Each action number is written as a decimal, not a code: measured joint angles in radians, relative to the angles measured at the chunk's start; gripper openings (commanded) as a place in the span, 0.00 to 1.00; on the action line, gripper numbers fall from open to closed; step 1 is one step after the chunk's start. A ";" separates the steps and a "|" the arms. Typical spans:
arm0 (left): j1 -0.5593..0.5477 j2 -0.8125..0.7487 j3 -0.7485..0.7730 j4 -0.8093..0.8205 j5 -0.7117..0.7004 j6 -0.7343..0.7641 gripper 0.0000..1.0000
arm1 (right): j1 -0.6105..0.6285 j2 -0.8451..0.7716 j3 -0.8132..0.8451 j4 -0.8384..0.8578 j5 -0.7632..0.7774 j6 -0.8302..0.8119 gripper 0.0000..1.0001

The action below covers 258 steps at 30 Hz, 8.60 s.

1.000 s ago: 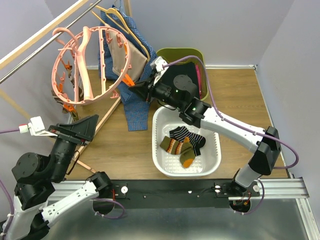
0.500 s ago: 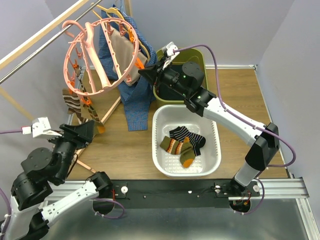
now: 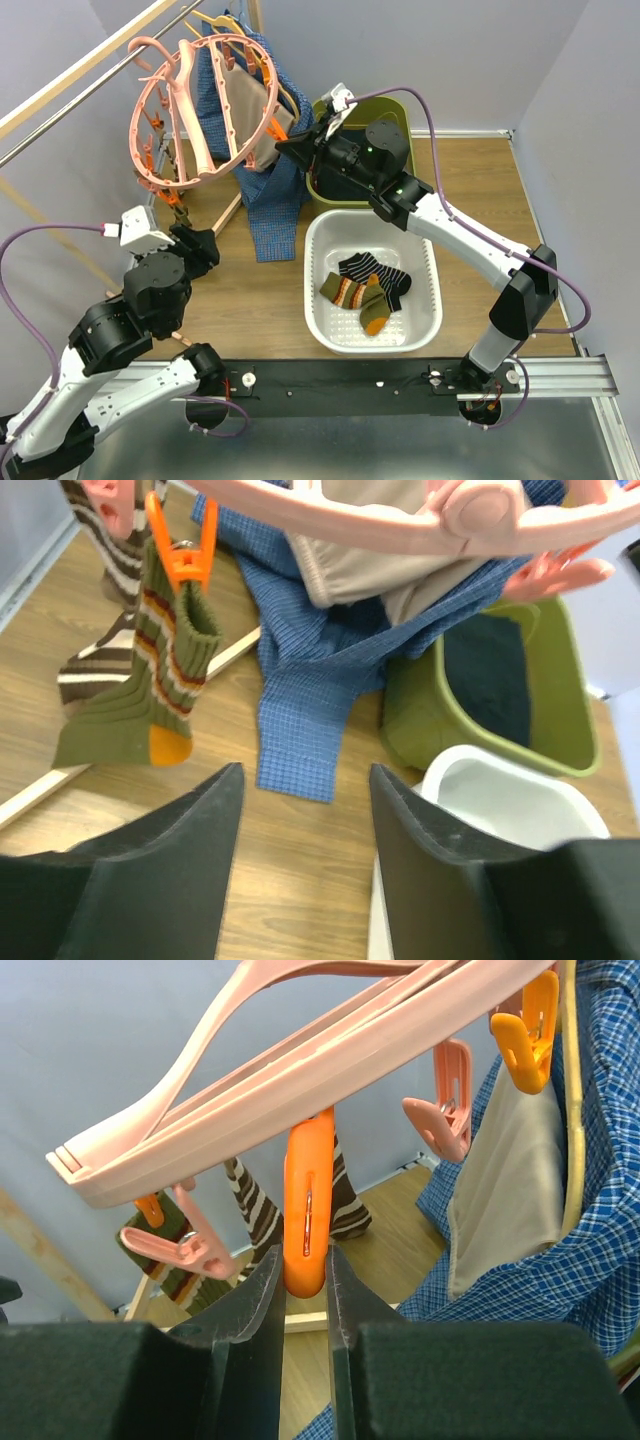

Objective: Remove the socks clipped to the hanger

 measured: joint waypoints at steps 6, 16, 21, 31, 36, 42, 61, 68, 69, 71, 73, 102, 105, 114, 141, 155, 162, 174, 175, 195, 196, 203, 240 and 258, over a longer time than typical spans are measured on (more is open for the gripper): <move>0.000 -0.106 -0.014 0.179 0.065 0.127 0.63 | -0.005 0.000 0.000 -0.017 -0.038 0.000 0.01; -0.032 -0.089 0.191 0.429 0.177 0.521 0.79 | -0.006 0.000 0.000 -0.038 -0.120 0.000 0.01; -0.043 0.109 0.237 0.432 0.198 0.616 0.86 | -0.006 0.000 0.000 -0.040 -0.150 0.000 0.01; -0.045 0.245 0.298 0.430 0.120 0.566 0.73 | -0.006 -0.006 -0.012 -0.048 -0.183 0.001 0.01; -0.045 0.200 0.273 0.429 0.029 0.434 0.70 | -0.006 -0.008 -0.021 -0.049 -0.201 0.008 0.01; -0.044 0.135 0.192 0.459 0.023 0.324 0.69 | -0.006 -0.008 -0.023 -0.049 -0.217 0.021 0.01; 0.005 0.336 0.188 0.568 0.151 0.161 0.73 | -0.006 -0.049 -0.058 -0.050 -0.234 0.050 0.11; 0.066 0.388 0.201 0.566 0.216 0.148 0.73 | -0.006 -0.050 -0.058 -0.056 -0.234 0.061 0.48; 0.073 0.389 0.201 0.566 0.223 0.148 0.73 | -0.006 -0.051 -0.061 -0.058 -0.234 0.064 0.54; 0.093 0.392 0.201 0.567 0.237 0.149 0.73 | -0.006 -0.064 -0.079 -0.066 -0.233 0.069 0.69; 0.114 0.393 0.201 0.570 0.251 0.150 0.73 | -0.006 -0.082 -0.100 -0.069 -0.224 0.072 0.80; 0.240 0.427 0.228 0.623 0.531 0.195 0.73 | 0.253 0.367 -0.278 0.344 -0.050 -0.059 1.00; 0.246 0.428 0.238 0.627 0.570 0.190 0.73 | 0.267 0.441 -0.197 0.376 -0.038 -0.078 1.00; 0.253 0.454 0.249 0.636 0.655 0.156 0.73 | 0.309 0.652 0.065 0.433 0.000 -0.105 1.00; 0.280 0.474 0.260 0.651 0.731 0.135 0.74 | 0.383 0.938 0.573 0.322 0.278 -0.124 0.01; 0.286 0.283 0.319 0.640 0.850 0.157 0.74 | 0.441 0.596 0.277 0.153 0.103 -0.119 0.01; 0.286 0.153 0.434 0.603 0.864 0.161 0.73 | 0.493 0.475 0.303 0.022 0.000 -0.108 0.01; 0.286 0.058 0.532 0.418 0.793 0.188 0.73 | 0.565 0.339 0.210 -0.146 -0.140 -0.047 0.01; 0.286 0.056 0.537 0.402 0.793 0.190 0.73 | 0.564 0.312 0.188 -0.147 -0.143 -0.044 0.01; 0.286 0.032 0.388 0.182 0.662 0.189 0.68 | 0.557 -0.103 -0.154 -0.282 0.089 -0.109 0.01; 0.286 0.032 0.378 0.172 0.635 0.183 0.66 | 0.554 -0.117 -0.164 -0.283 0.099 -0.112 0.01; 0.286 0.031 0.243 0.137 0.504 0.113 0.69 | 0.530 -0.200 -0.242 -0.298 0.173 -0.113 0.01; 0.286 -0.059 -0.213 0.592 0.327 -0.066 0.68 | 0.467 -0.365 -0.320 -0.327 0.204 -0.085 0.01; 0.286 0.015 -0.255 0.764 0.262 0.016 0.52 | 0.467 -0.371 -0.337 -0.330 0.196 -0.066 0.01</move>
